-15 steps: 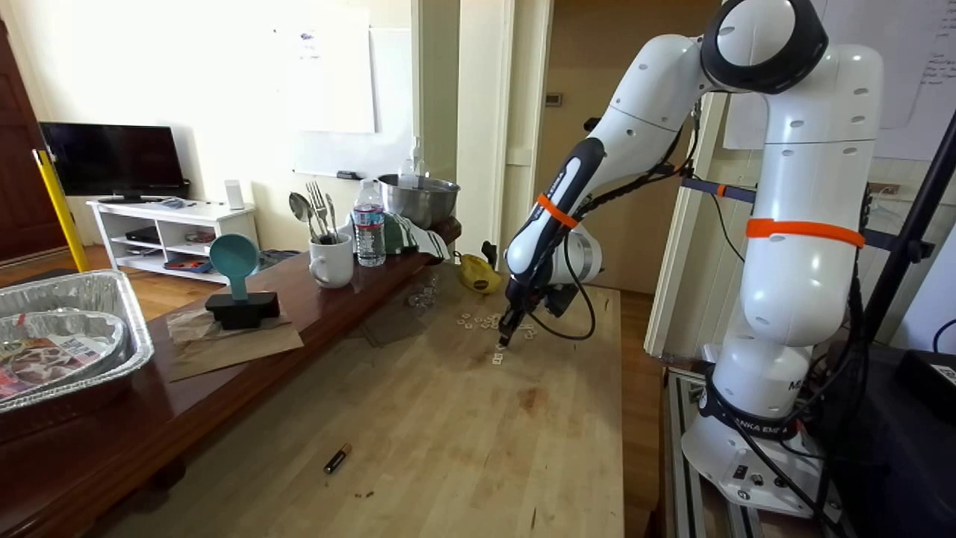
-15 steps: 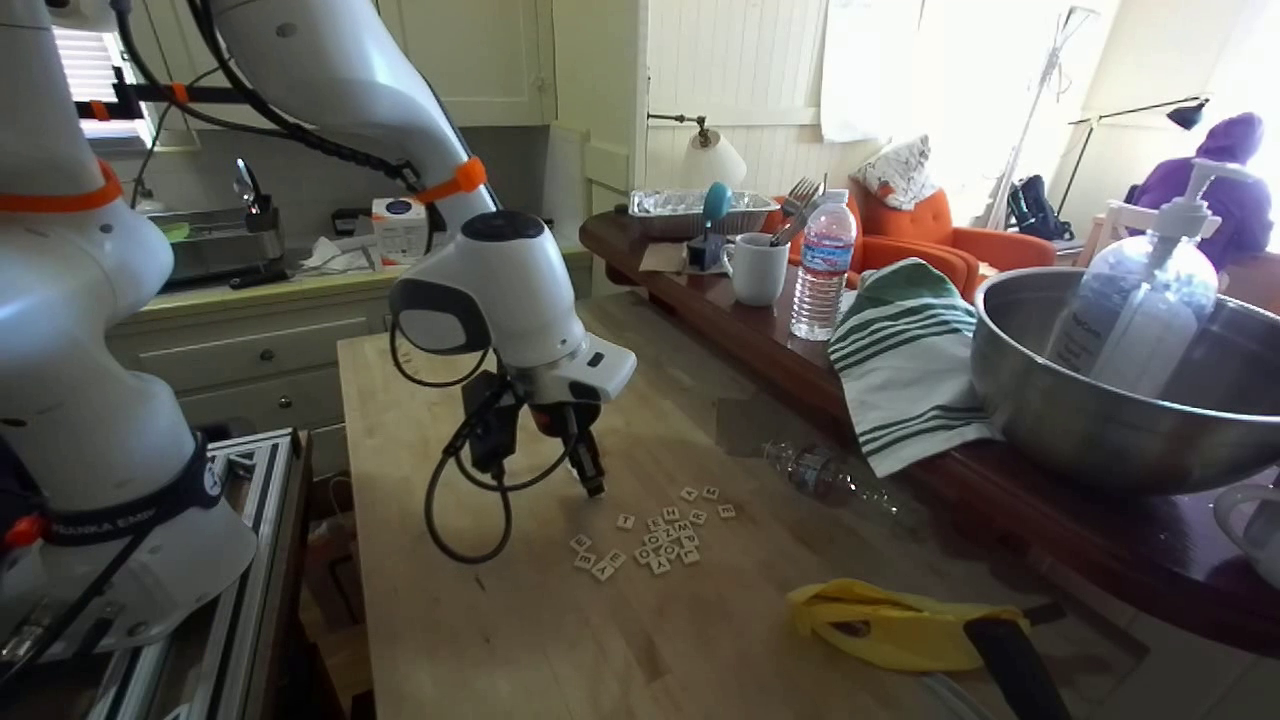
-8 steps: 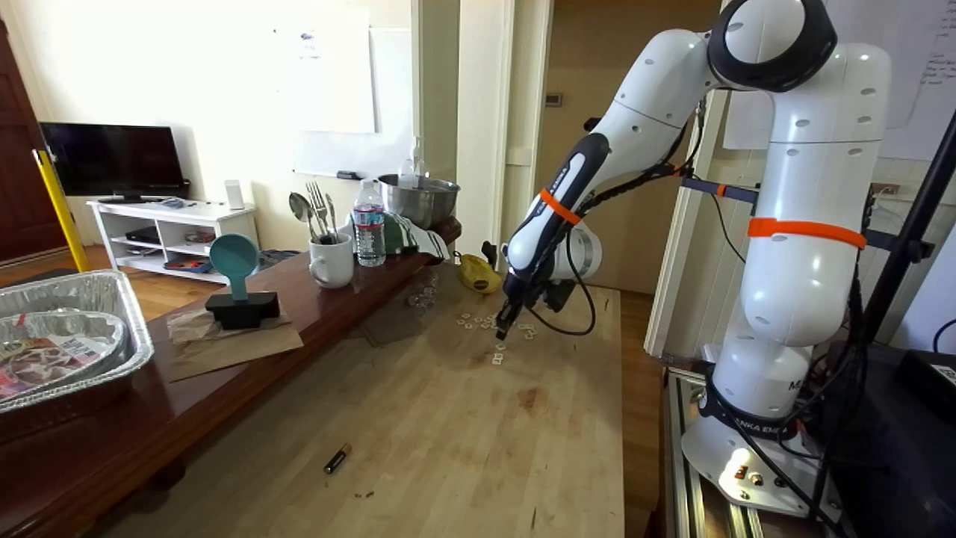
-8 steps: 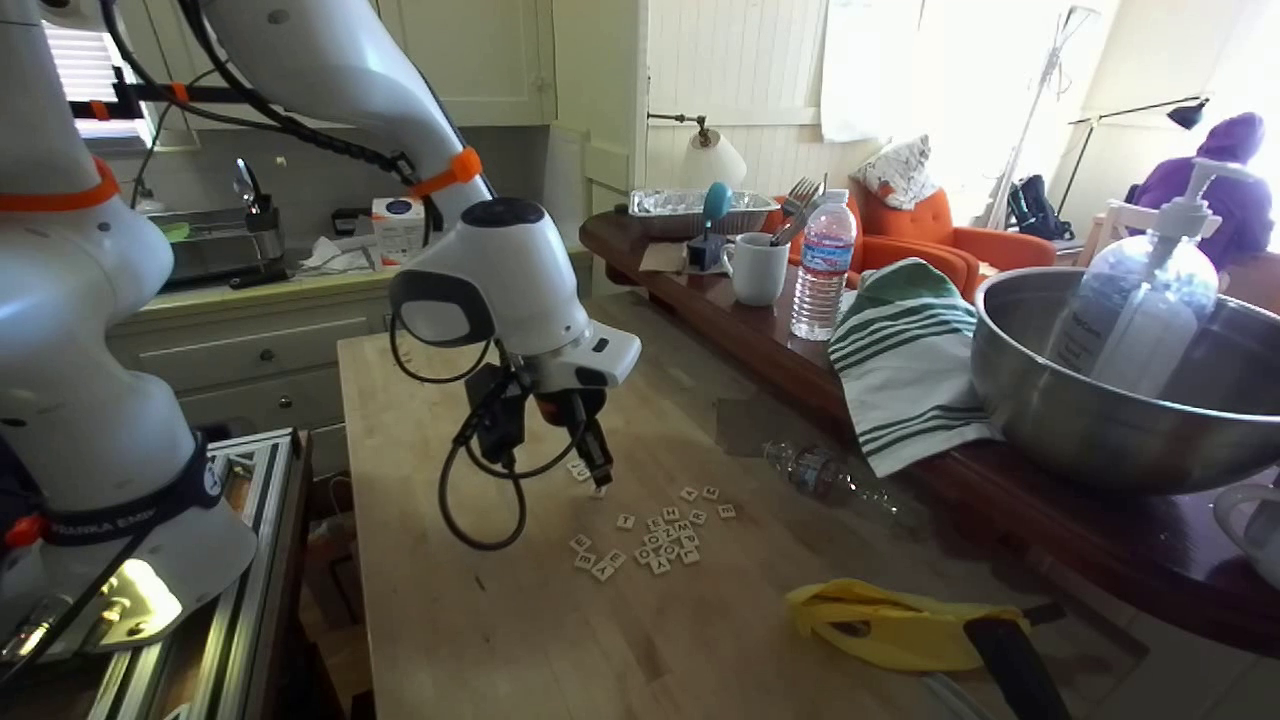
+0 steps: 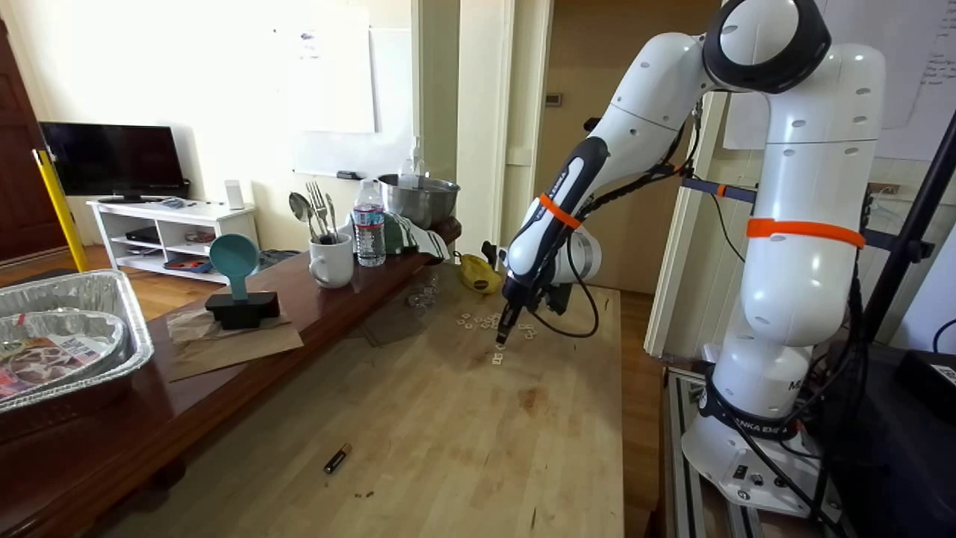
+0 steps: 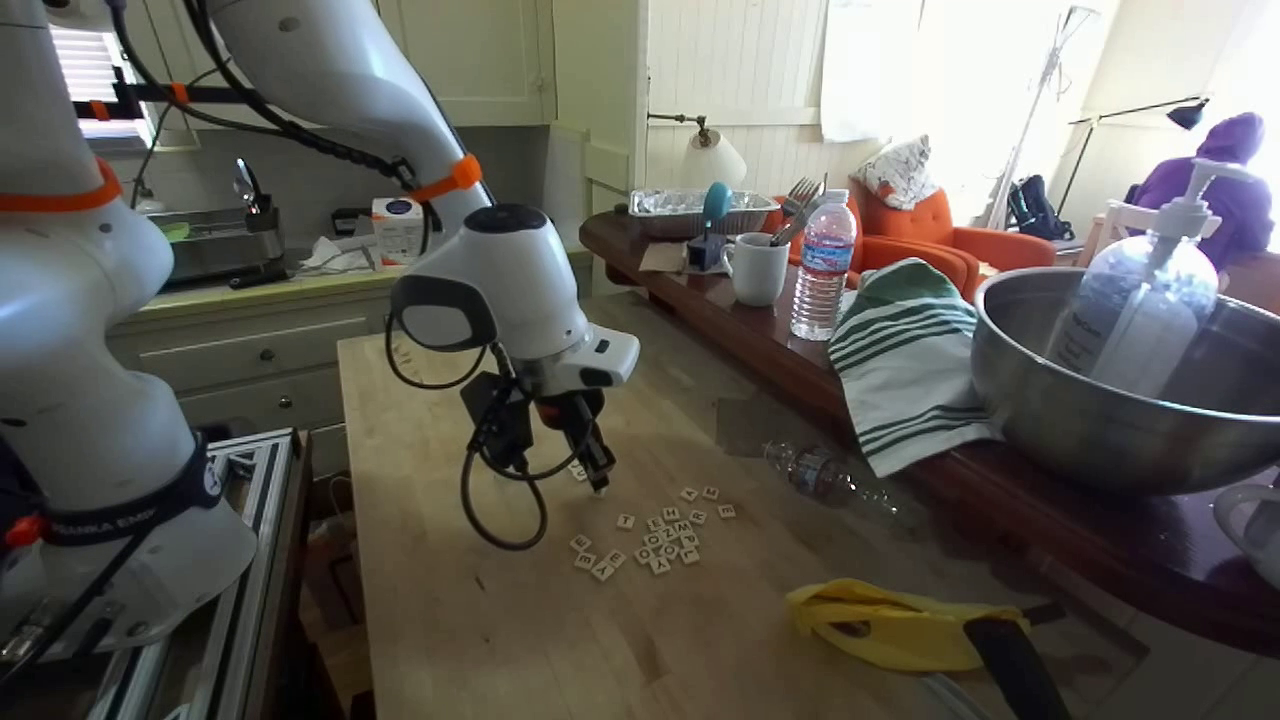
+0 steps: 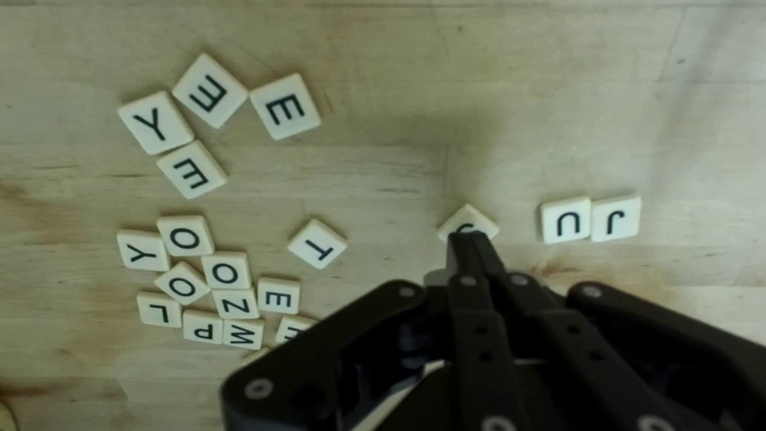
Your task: Form a new word using four tiles
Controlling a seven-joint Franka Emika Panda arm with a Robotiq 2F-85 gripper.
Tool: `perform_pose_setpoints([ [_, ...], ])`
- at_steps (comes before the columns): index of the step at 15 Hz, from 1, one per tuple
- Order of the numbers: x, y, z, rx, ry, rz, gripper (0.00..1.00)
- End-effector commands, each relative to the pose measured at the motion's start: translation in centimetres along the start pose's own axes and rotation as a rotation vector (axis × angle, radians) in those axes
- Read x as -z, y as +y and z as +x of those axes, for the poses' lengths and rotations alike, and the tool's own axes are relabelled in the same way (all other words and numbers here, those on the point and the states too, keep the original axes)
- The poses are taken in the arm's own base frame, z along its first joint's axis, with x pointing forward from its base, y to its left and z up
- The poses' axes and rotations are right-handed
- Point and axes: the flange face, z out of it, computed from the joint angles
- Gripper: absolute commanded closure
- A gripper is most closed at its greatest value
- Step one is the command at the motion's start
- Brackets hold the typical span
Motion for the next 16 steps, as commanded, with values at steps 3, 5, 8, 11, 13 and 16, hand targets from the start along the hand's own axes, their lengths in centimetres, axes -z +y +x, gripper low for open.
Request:
perform_pose_setpoints([
  [3,-1.7,0.3,-0.6,0.084,-0.013,-0.03,1.0],
  [5,-1.8,0.3,-0.7,0.093,-0.018,-0.032,1.0],
  [8,-1.5,-0.4,-0.3,0.085,-0.028,-0.002,1.0],
  [11,-1.4,-1.0,-0.1,0.066,-0.031,0.011,1.0],
  [13,-1.5,-1.2,-0.2,0.053,-0.036,0.01,1.0],
  [16,-1.8,-1.2,-0.5,0.018,-0.051,0.01,1.0],
])
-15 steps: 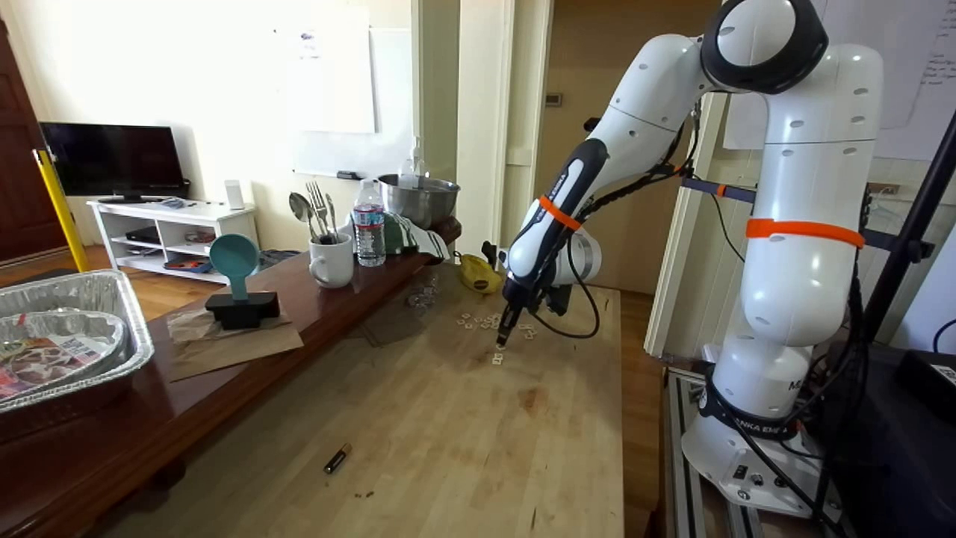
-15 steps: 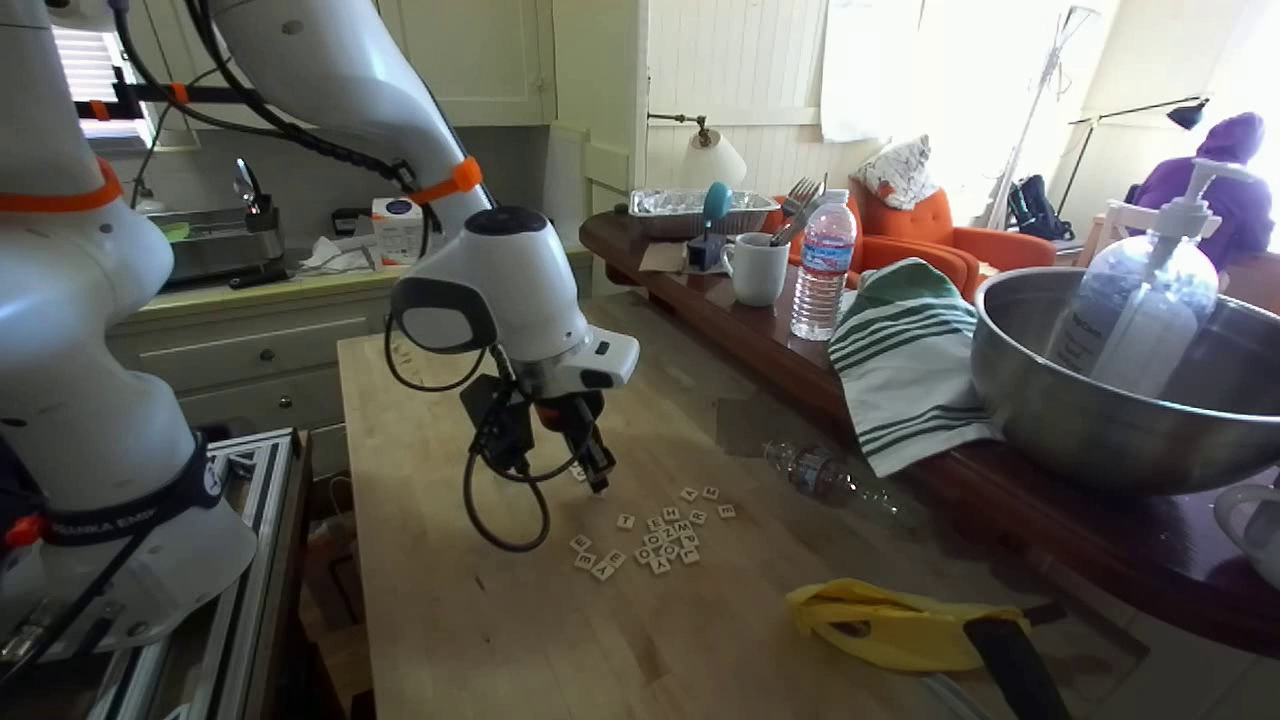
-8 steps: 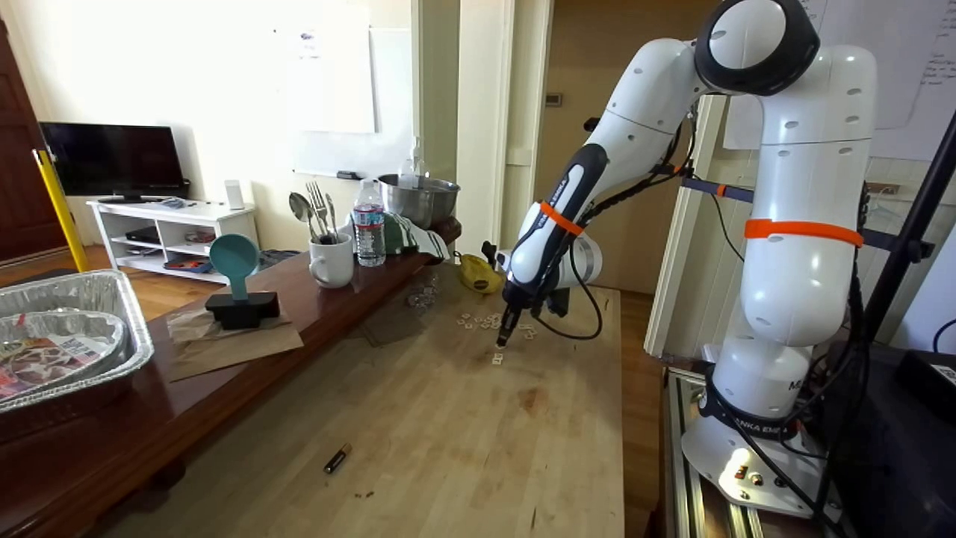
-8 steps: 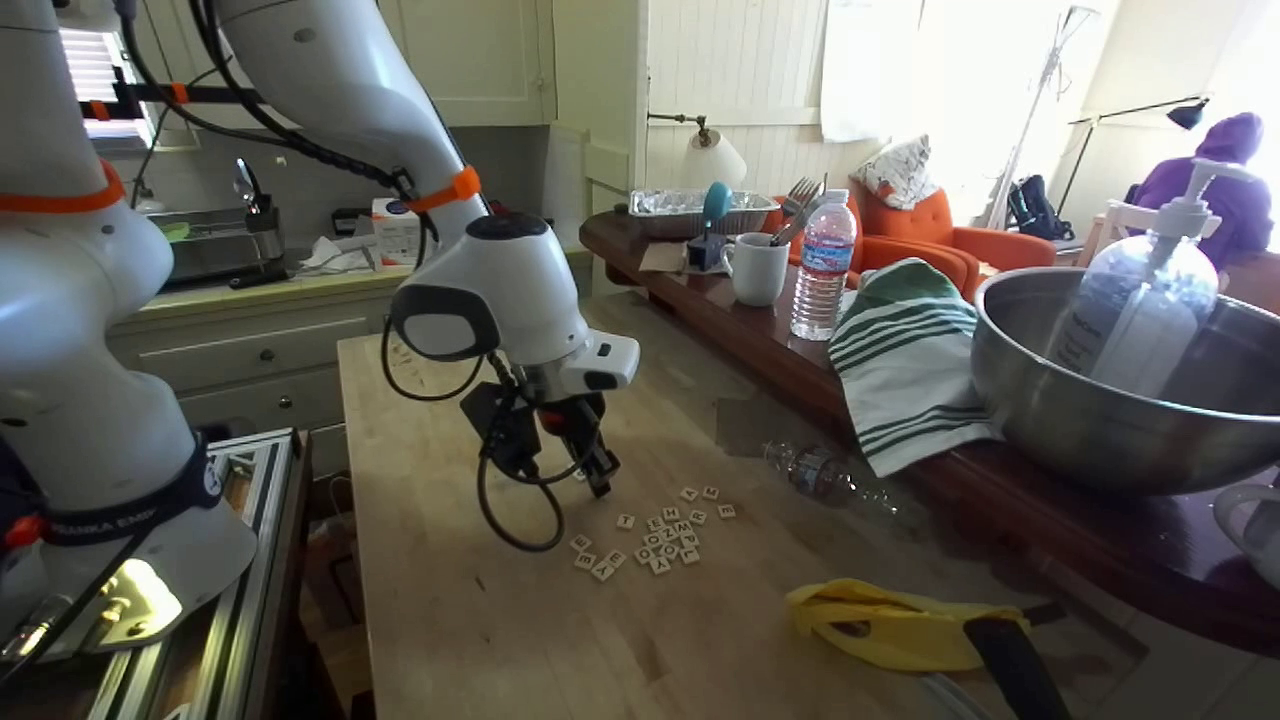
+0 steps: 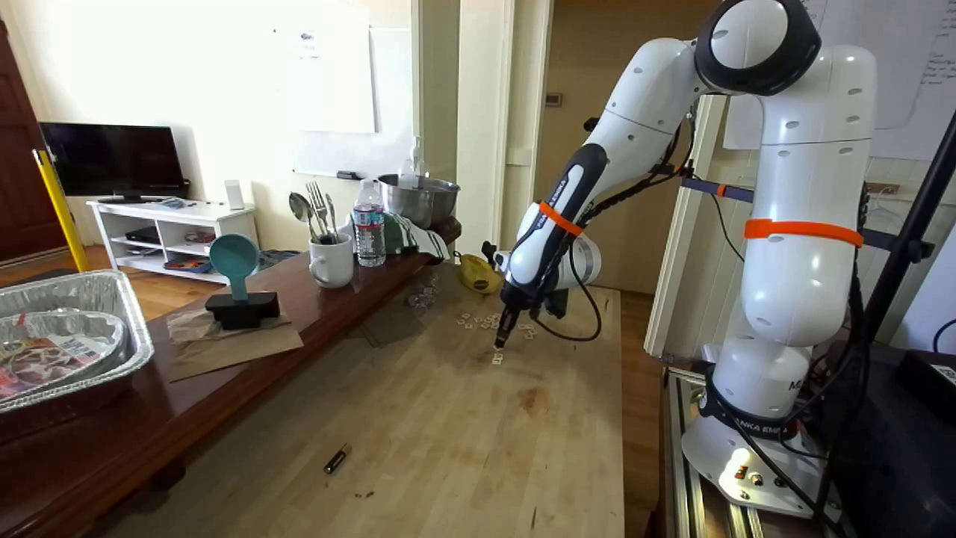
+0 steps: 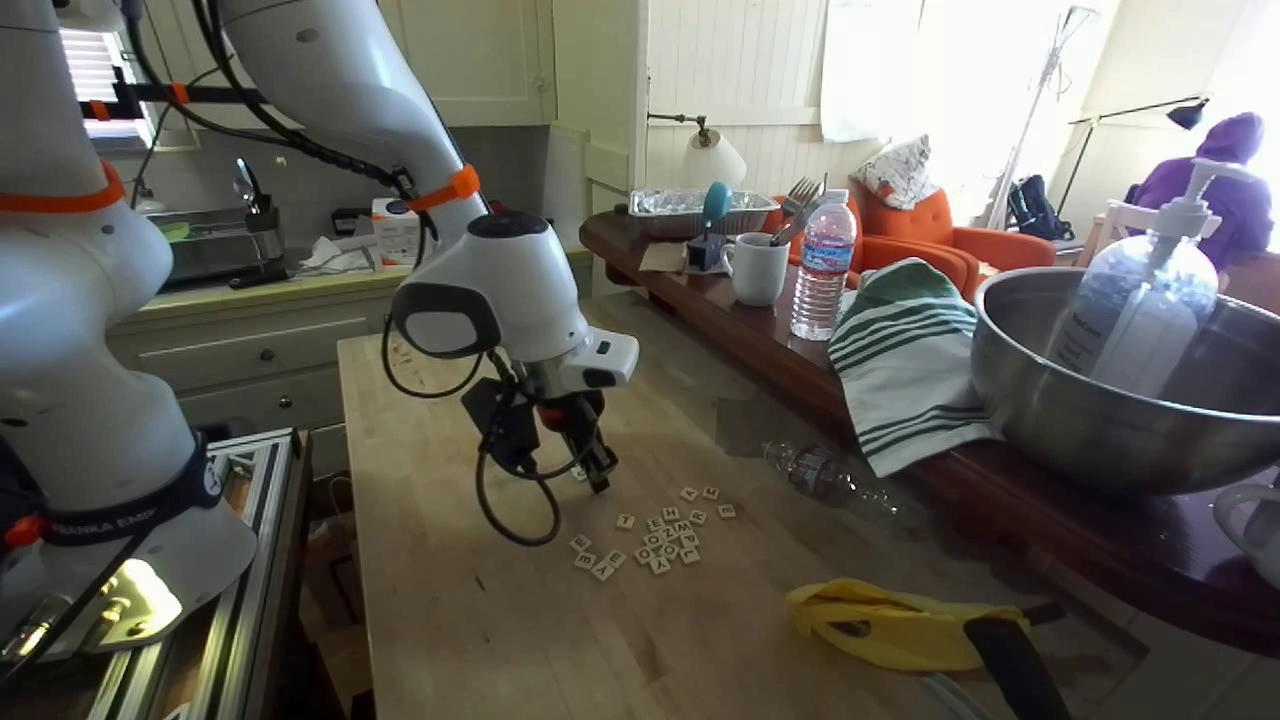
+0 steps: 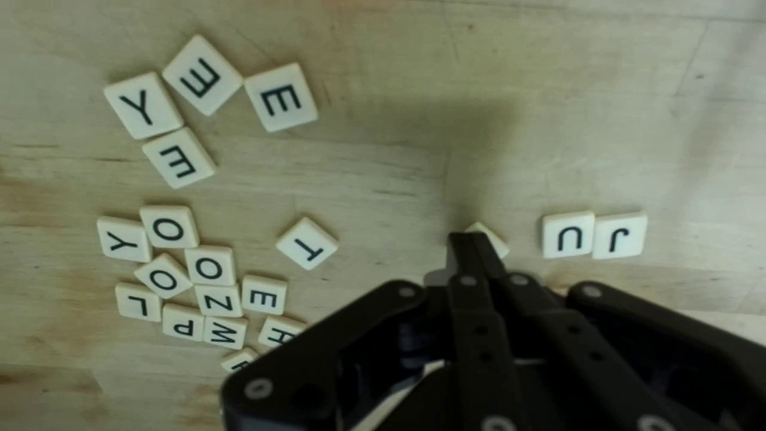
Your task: Form a new word using four tiles
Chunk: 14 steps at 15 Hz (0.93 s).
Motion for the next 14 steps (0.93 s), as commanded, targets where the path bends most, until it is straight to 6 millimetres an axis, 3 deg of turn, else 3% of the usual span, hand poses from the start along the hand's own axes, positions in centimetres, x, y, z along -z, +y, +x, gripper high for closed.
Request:
perform_pose_setpoints([
  [1,-0.96,-0.71,-0.6,-0.057,-0.052,0.027,1.0],
  [14,-0.58,-1.69,0.08,-0.294,-0.123,0.073,1.0],
])
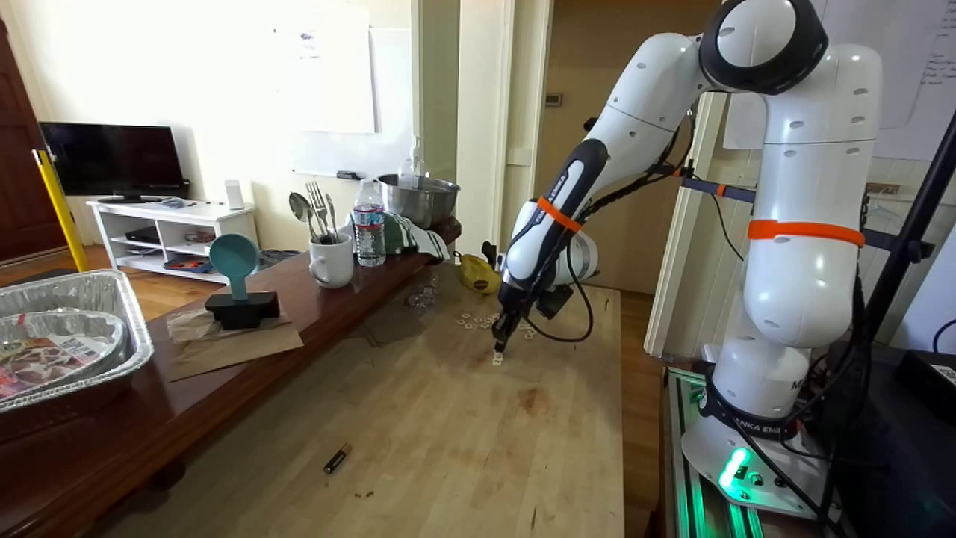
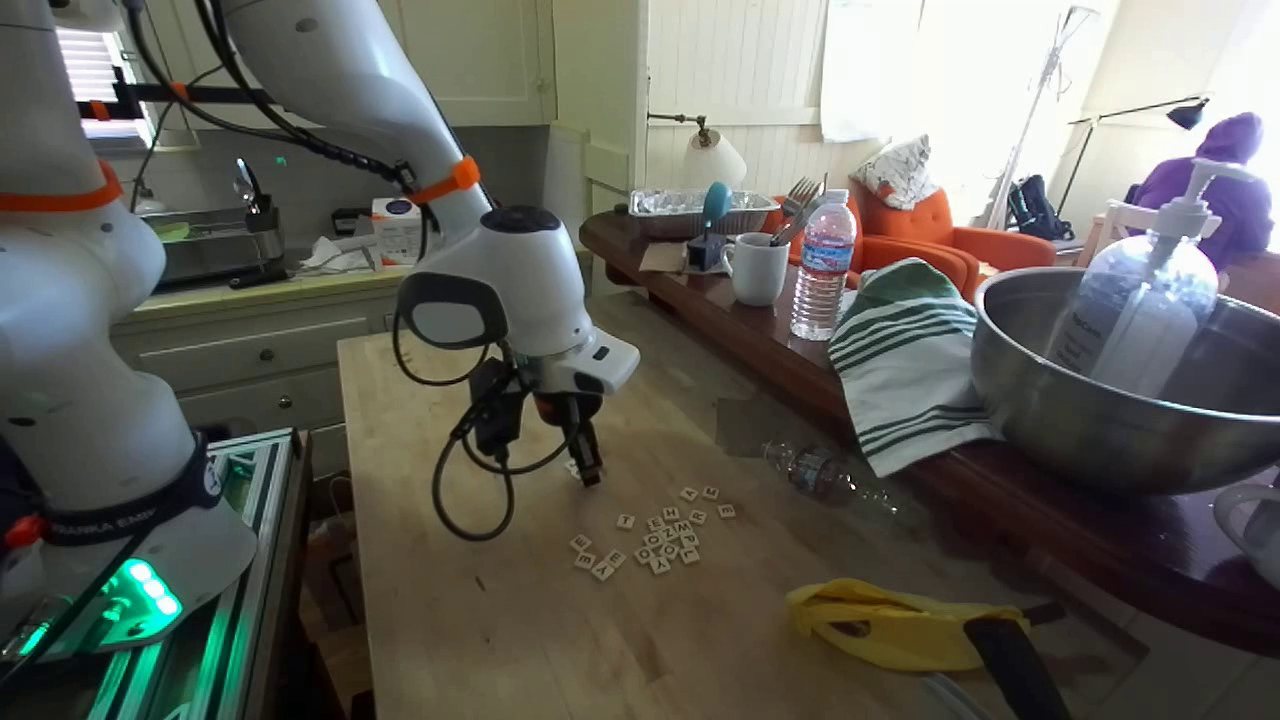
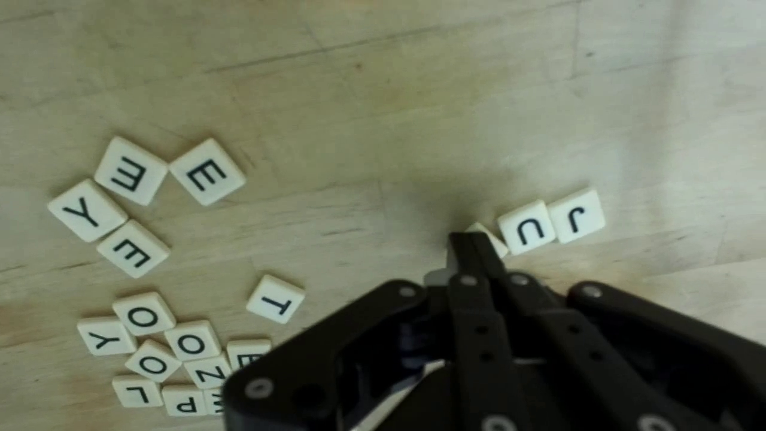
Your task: Form a new word using four tiles
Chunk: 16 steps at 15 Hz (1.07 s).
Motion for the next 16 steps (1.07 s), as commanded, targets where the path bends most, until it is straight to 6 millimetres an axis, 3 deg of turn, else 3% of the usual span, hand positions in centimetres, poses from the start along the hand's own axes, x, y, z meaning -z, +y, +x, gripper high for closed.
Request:
perform_pose_setpoints([
  [1,-0.71,-0.76,-0.47,-0.073,-0.074,0.026,1.0],
  [16,0.18,-1.2,0.24,-0.213,-0.082,0.021,1.0],
])
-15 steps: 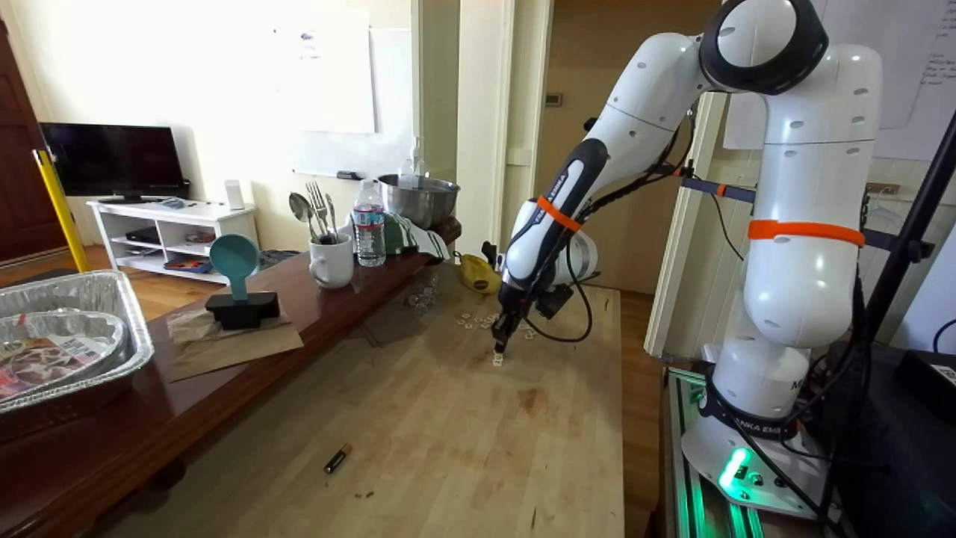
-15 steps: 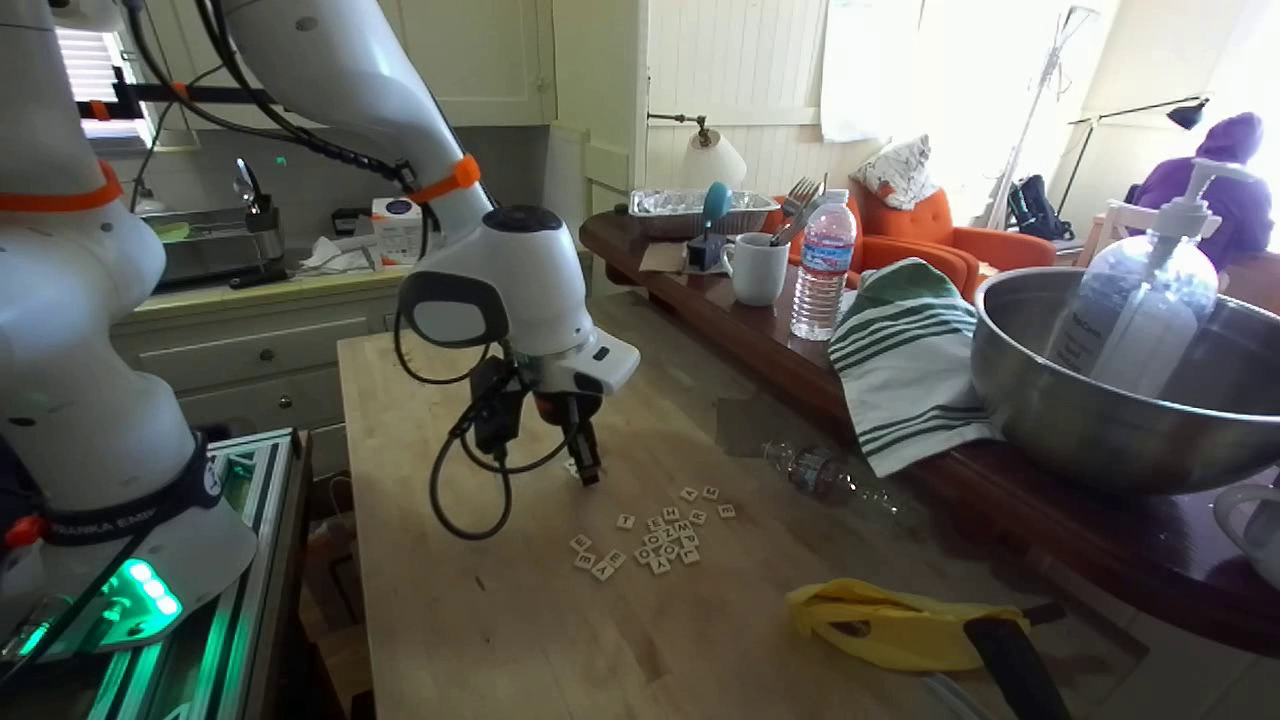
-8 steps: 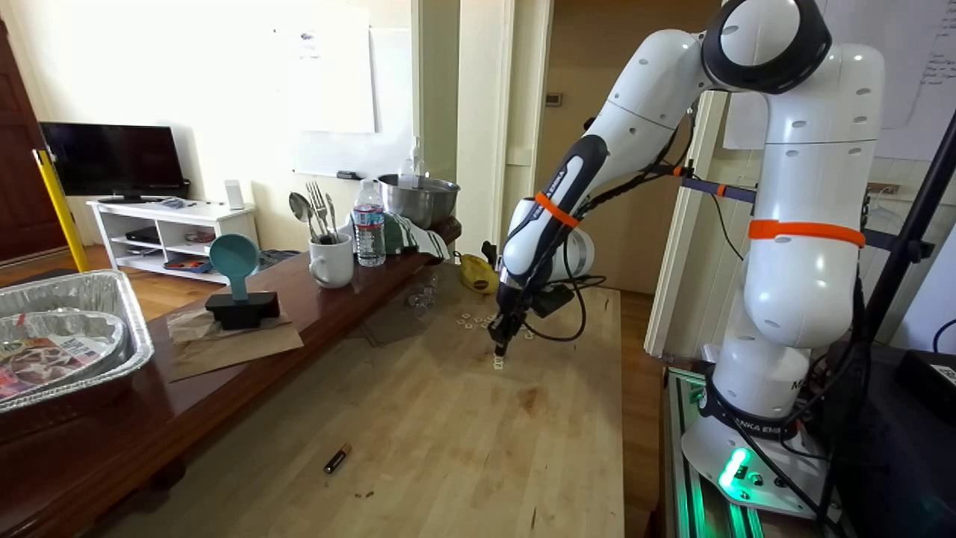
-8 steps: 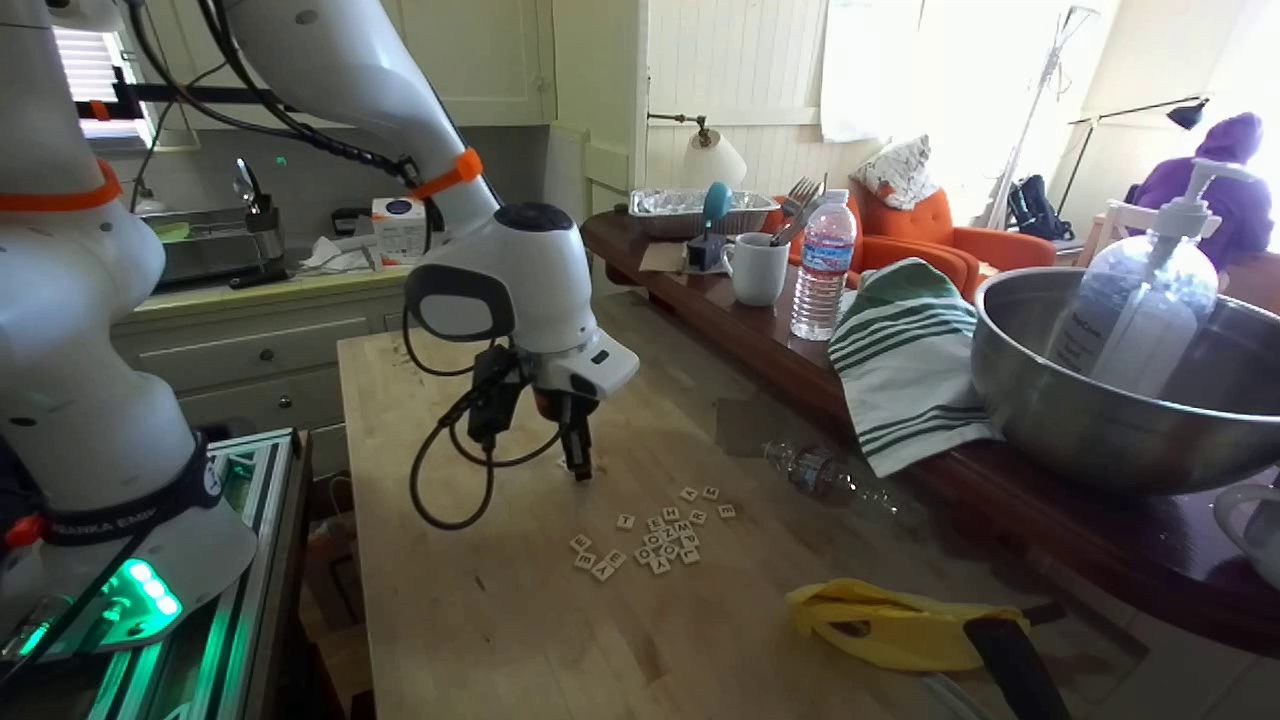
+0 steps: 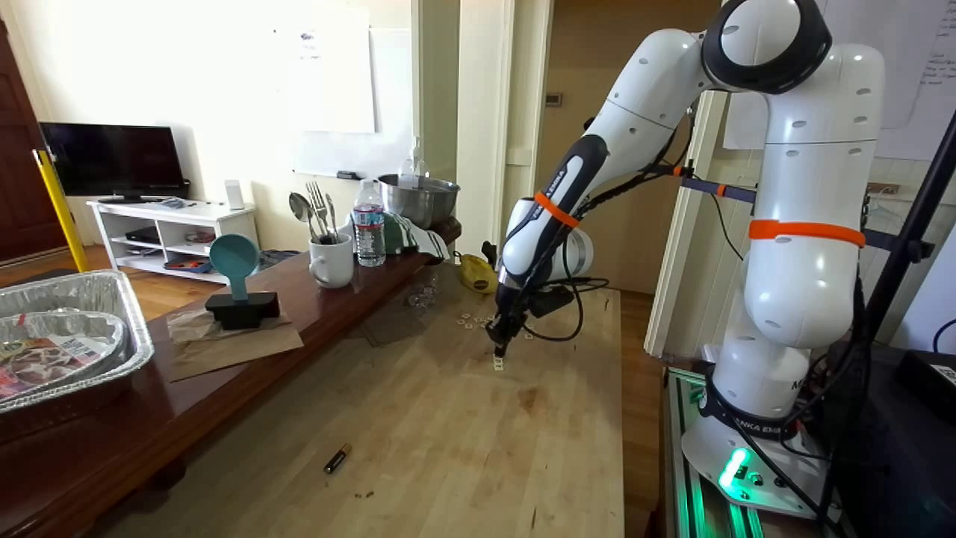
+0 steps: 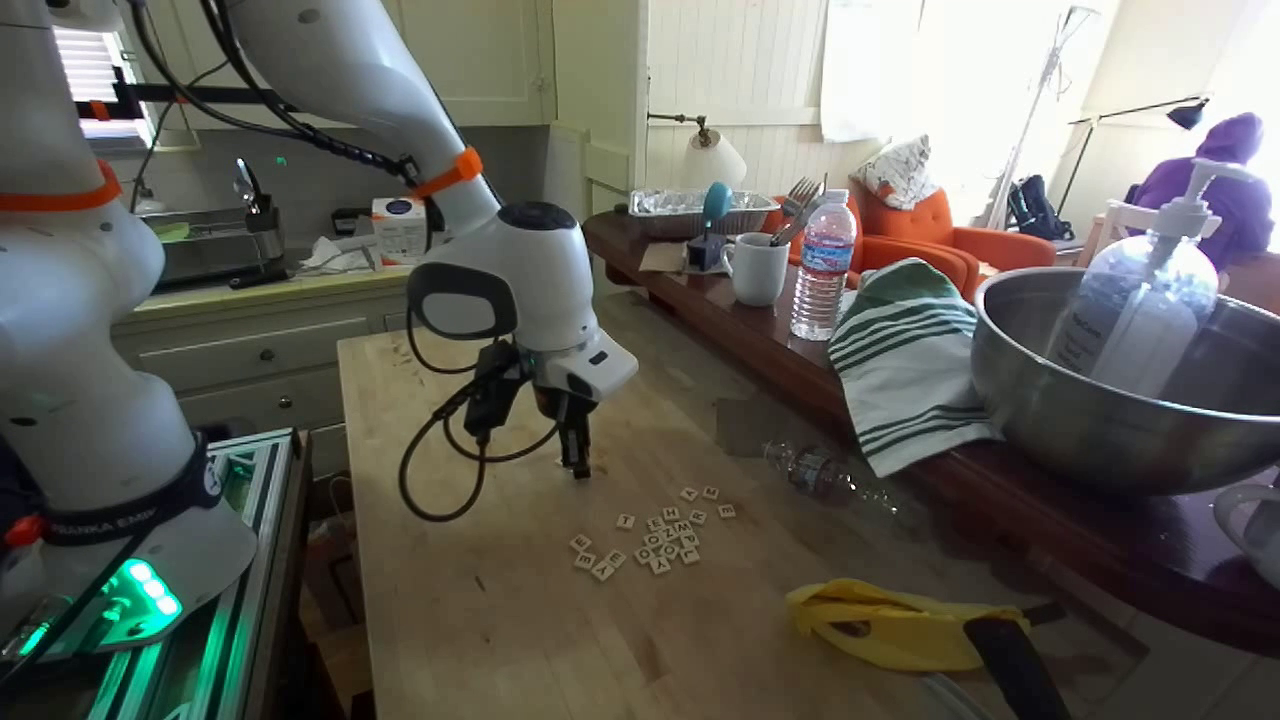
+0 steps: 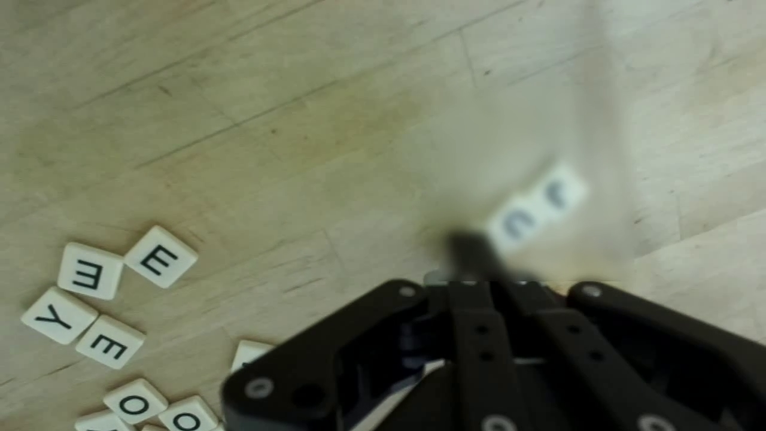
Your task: Form a new word using four tiles
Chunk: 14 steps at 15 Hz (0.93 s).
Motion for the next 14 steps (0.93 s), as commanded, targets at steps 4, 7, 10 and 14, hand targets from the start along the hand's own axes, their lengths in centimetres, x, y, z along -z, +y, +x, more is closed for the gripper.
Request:
perform_pose_setpoints([
  [4,2.0,-0.2,0.2,0.015,0.026,-0.033,1.0],
  [7,3.6,-0.1,0.6,0.037,0.061,-0.043,1.0],
  [10,4.6,0.4,1.1,0.081,0.084,-0.047,1.0],
  [14,5.1,1.8,1.7,0.156,0.094,-0.07,1.0],
])
